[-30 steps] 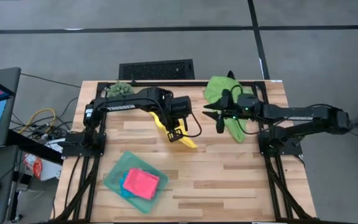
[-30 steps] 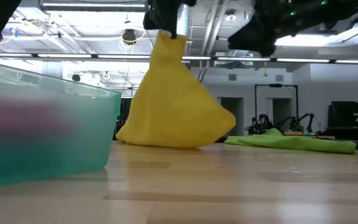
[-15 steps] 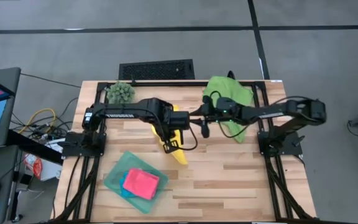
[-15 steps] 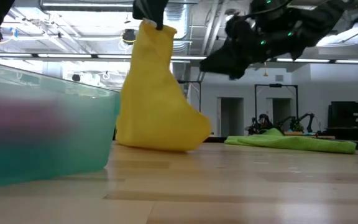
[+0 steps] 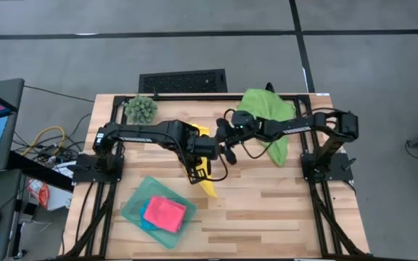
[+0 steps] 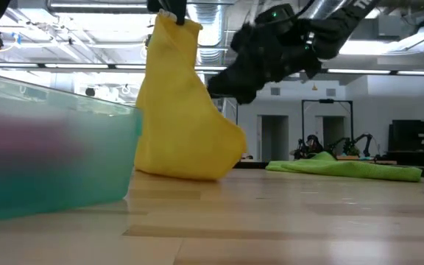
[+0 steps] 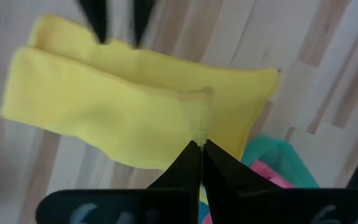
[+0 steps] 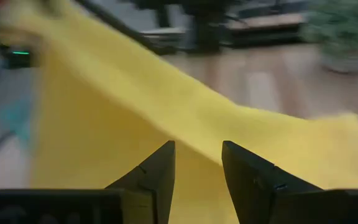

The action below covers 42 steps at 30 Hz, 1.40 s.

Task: Fold microfiber towels
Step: Fold the yellow microfiber towel

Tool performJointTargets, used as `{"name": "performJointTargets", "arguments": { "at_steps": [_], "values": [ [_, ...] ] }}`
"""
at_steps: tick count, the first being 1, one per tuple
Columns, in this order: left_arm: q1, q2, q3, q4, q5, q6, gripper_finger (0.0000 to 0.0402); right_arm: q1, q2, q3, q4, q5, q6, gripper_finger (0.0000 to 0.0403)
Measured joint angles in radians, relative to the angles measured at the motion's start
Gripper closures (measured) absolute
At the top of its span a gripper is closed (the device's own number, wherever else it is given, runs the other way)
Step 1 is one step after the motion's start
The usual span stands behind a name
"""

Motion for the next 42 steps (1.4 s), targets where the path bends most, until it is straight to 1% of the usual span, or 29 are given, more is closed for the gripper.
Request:
{"name": "performJointTargets", "arguments": {
  "at_steps": [2, 6, 9, 13, 18, 26, 42],
  "values": [
    [-0.001, -0.006, 0.0, 0.0, -0.027, 0.003, 0.0401, 0.01, -0.015, 0.017, 0.008, -0.04, -0.006, 0.0246],
    [0.006, -0.013, 0.0, 0.002, -0.092, 0.013, 0.0401, 0.029, -0.062, 0.031, 0.008, -0.037, -0.039, 0.0246],
    [0.017, -0.021, -0.001, 0.001, -0.1, 0.019, 0.0401, 0.042, -0.085, 0.042, 0.004, -0.033, -0.073, 0.0246],
    [0.027, -0.021, -0.001, 0.001, -0.098, 0.026, 0.0401, 0.06, -0.087, 0.055, 0.001, -0.004, -0.119, 0.0246],
    [0.031, -0.021, -0.001, 0.028, -0.072, 0.045, 0.0401, 0.058, -0.074, 0.059, 0.012, 0.023, -0.139, 0.0246],
    [0.032, -0.021, -0.001, 0.089, -0.053, 0.081, 0.0401, 0.072, -0.074, 0.059, 0.051, 0.023, -0.166, 0.0246],
    [0.047, -0.023, -0.001, 0.103, -0.051, 0.09, 0.0401, 0.085, -0.074, 0.058, 0.049, 0.019, -0.184, 0.0246]
  ]
}}
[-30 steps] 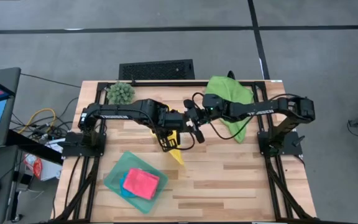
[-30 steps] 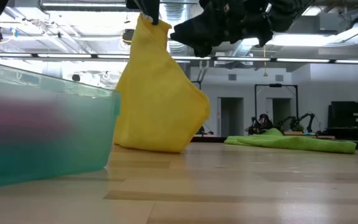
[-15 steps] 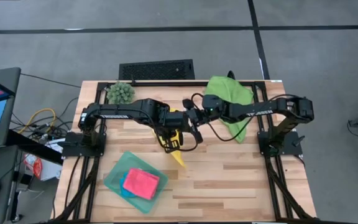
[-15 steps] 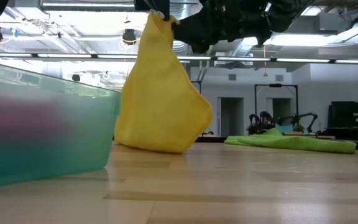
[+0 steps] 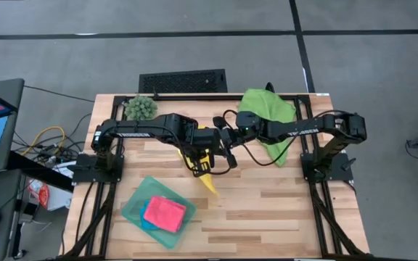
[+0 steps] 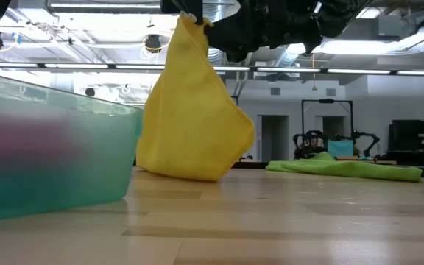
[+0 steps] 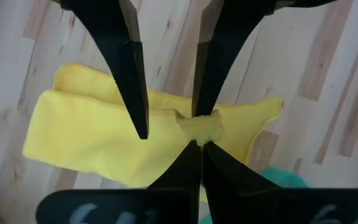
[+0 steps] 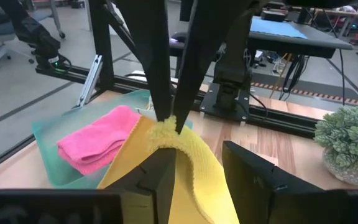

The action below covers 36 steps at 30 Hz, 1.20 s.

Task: Fold microfiber towels
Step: Fold the yellow microfiber towel

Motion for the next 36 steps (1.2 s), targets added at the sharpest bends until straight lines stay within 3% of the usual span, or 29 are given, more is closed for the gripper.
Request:
{"name": "performJointTargets", "arguments": {
  "at_steps": [18, 22, 27, 32, 36],
  "values": [
    [0.0, -0.004, 0.0, 0.001, -0.004, -0.009, 0.0401, 0.006, 0.0, -0.002, 0.051, -0.012, -0.01, 0.0249],
    [0.0, -0.004, 0.0, -0.003, -0.008, -0.008, 0.0401, 0.008, 0.0, -0.002, 0.046, -0.012, -0.01, 0.0288],
    [0.0, -0.004, 0.0, -0.006, -0.027, -0.014, 0.0401, 0.007, 0.0, -0.002, 0.044, -0.011, -0.003, 0.0387],
    [0.0, -0.004, 0.0, -0.03, -0.13, -0.084, 0.0392, -0.006, 0.0, -0.002, 0.054, 0.088, 0.171, 0.0396],
    [0.002, -0.002, -0.004, -0.045, -0.151, -0.113, 0.0351, -0.065, 0.0, -0.001, 0.03, 0.166, 0.307, 0.0398]
  ]
}}
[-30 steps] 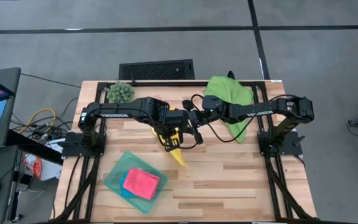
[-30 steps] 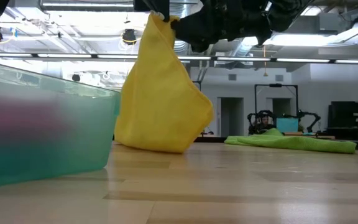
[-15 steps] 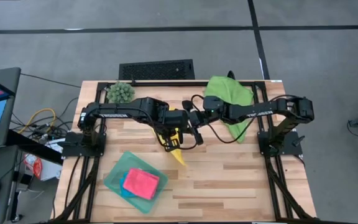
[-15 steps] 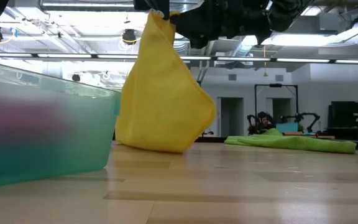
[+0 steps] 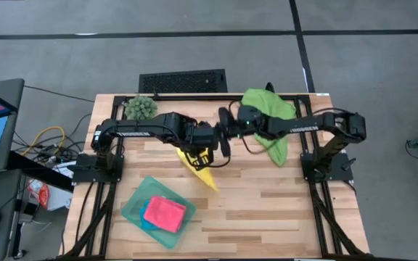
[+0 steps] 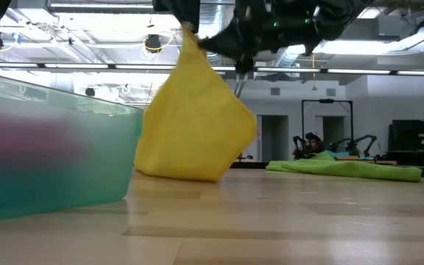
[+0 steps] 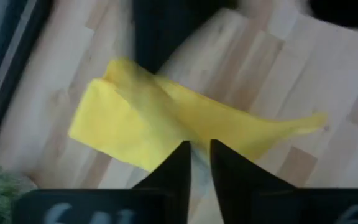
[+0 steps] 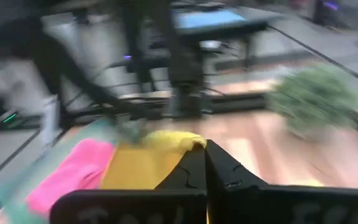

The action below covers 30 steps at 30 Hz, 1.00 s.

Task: Fold microfiber towels
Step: Fold the yellow microfiber towel

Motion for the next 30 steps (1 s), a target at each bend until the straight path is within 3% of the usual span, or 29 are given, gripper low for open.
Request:
{"name": "performJointTargets", "arguments": {
  "at_steps": [5, 11, 15, 20, 30],
  "values": [
    [-0.003, 0.001, -0.004, -0.004, -0.013, -0.04, 0.0287, -0.111, 0.0, 0.0, -0.084, 0.026, 0.14, 0.04],
    [-0.018, 0.016, -0.004, 0.012, -0.267, -0.153, 0.0243, -0.257, 0.0, 0.0, -0.316, 0.073, 0.219, 0.0401],
    [-0.026, 0.05, -0.004, 0.078, -0.362, -0.149, 0.0238, -0.325, 0.0, 0.0, -0.398, 0.074, 0.203, 0.0402],
    [-0.025, 0.117, -0.029, 0.263, -0.368, -0.019, 0.0238, -0.392, 0.0, 0.001, -0.441, 0.071, 0.197, 0.0402],
    [0.009, 0.14, -0.329, 0.752, -0.256, 0.109, 0.0238, -0.485, 0.0, -0.003, -0.552, -0.005, 0.132, 0.0402]
  ]
}}
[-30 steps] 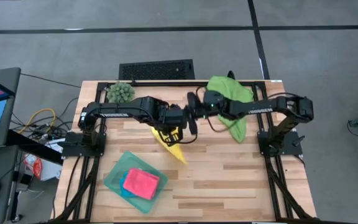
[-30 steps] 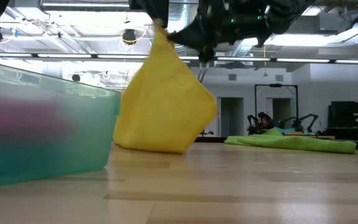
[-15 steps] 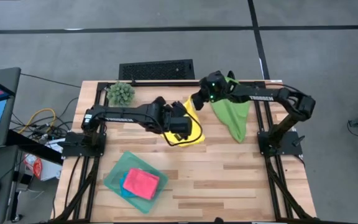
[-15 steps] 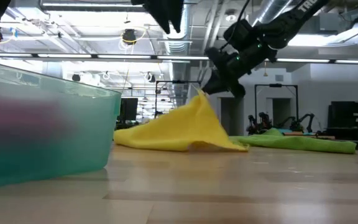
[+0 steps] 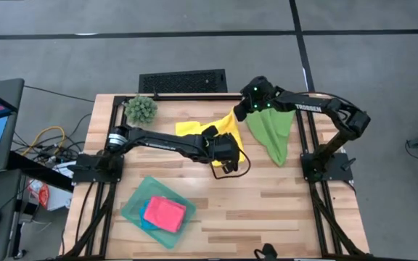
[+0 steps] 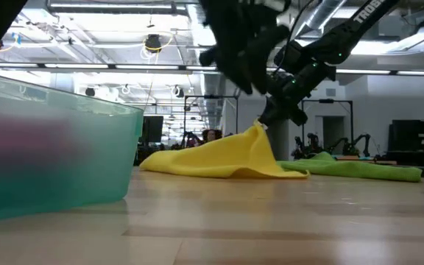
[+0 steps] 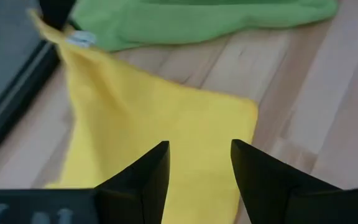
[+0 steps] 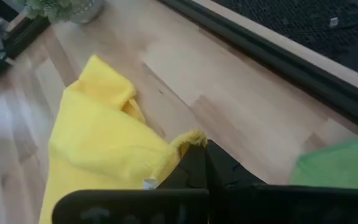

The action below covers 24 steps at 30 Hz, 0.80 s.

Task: Fold microfiber towels
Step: Fold the yellow microfiber towel

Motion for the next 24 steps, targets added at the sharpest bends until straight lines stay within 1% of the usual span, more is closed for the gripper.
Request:
{"name": "performJointTargets", "arguments": {
  "at_steps": [4, 6, 8, 10, 13, 17, 19, 21, 24],
  "values": [
    [0.032, 0.004, -0.153, 0.268, 0.126, 0.043, 0.0238, -0.014, 0.0, 0.0, -0.005, -0.035, -0.001, 0.0402],
    [0.047, 0.021, -0.227, 0.435, 0.183, 0.043, 0.0238, -0.015, -0.002, 0.0, -0.011, -0.039, 0.0, 0.0402],
    [0.057, 0.023, -0.29, 0.512, 0.2, 0.035, 0.0238, -0.015, -0.007, 0.0, -0.018, -0.039, 0.0, 0.0402],
    [0.065, 0.021, -0.344, 0.638, 0.205, 0.039, 0.0238, -0.015, -0.009, 0.0, -0.027, -0.054, 0.0, 0.0402],
    [0.07, 0.019, -0.419, 0.807, 0.204, 0.088, 0.0238, -0.015, -0.017, 0.0, -0.038, -0.061, 0.0, 0.0402],
    [0.07, 0.042, -0.457, 0.921, 0.222, 0.11, 0.0238, -0.015, -0.021, 0.0, -0.042, -0.061, 0.002, 0.0402],
    [0.067, 0.061, -0.466, 0.914, 0.24, 0.123, 0.0238, -0.015, -0.021, 0.0, -0.042, -0.061, 0.007, 0.0402],
    [0.061, 0.105, -0.448, 0.994, 0.271, 0.161, 0.0238, -0.015, -0.021, 0.0, -0.043, -0.06, 0.008, 0.0402],
    [0.045, 0.146, -0.413, 1.003, 0.257, 0.187, 0.0238, -0.015, -0.022, 0.0, -0.045, -0.061, 0.008, 0.0401]
  ]
}}
